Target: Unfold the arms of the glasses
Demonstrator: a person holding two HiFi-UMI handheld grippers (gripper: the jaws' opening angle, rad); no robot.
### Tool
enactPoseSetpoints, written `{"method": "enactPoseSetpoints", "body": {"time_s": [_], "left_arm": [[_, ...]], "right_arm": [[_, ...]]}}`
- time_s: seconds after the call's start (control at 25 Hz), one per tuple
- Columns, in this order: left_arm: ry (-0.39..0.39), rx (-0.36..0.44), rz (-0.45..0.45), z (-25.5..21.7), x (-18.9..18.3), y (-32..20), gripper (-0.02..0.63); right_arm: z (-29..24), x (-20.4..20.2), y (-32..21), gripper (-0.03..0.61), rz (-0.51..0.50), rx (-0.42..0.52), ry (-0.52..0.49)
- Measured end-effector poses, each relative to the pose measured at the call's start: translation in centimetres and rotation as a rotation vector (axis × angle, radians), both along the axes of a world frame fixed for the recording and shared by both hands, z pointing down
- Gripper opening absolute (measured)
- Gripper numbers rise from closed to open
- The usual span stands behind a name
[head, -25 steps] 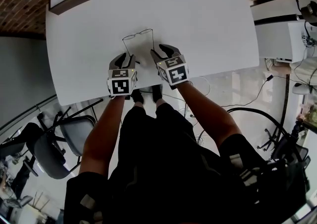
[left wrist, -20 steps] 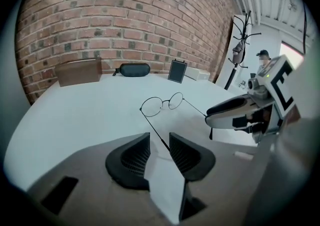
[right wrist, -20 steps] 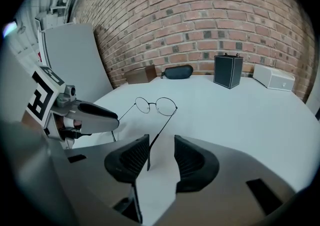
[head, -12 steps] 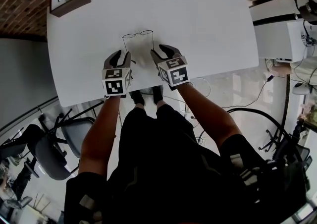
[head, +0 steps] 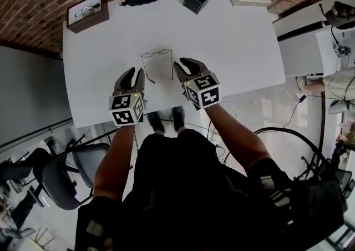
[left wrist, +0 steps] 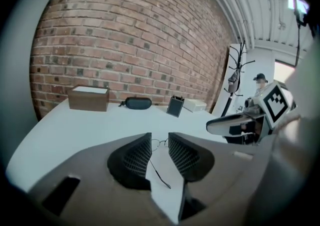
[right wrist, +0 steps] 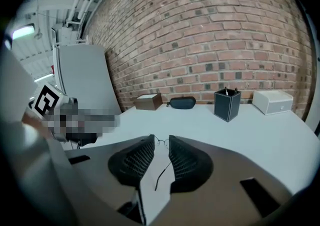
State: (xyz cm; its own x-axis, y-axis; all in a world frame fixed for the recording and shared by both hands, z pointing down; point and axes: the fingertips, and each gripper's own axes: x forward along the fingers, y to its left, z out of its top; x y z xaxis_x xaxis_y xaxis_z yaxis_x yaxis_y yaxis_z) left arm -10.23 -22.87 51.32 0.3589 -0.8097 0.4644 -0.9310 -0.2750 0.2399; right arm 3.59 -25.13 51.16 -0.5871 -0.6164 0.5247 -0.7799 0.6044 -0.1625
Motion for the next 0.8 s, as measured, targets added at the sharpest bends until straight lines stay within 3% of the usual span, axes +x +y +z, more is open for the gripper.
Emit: {"method": "enactPoseSetpoints", "body": {"time_s": [0.32,0.8], "left_arm": [[0.126,0.12,-0.05,-7.2,-0.7,1.1,0.018],[0.081,0.211,-0.011,-13.1,-0.8,4.3,0.011]], "right_arm": [[-7.7,-0.1,0.2,0.029,0.014,0.11,-0.073],[-14.3,-0.3,2.8,0.014,-0.02,0.225,-0.073]]}}
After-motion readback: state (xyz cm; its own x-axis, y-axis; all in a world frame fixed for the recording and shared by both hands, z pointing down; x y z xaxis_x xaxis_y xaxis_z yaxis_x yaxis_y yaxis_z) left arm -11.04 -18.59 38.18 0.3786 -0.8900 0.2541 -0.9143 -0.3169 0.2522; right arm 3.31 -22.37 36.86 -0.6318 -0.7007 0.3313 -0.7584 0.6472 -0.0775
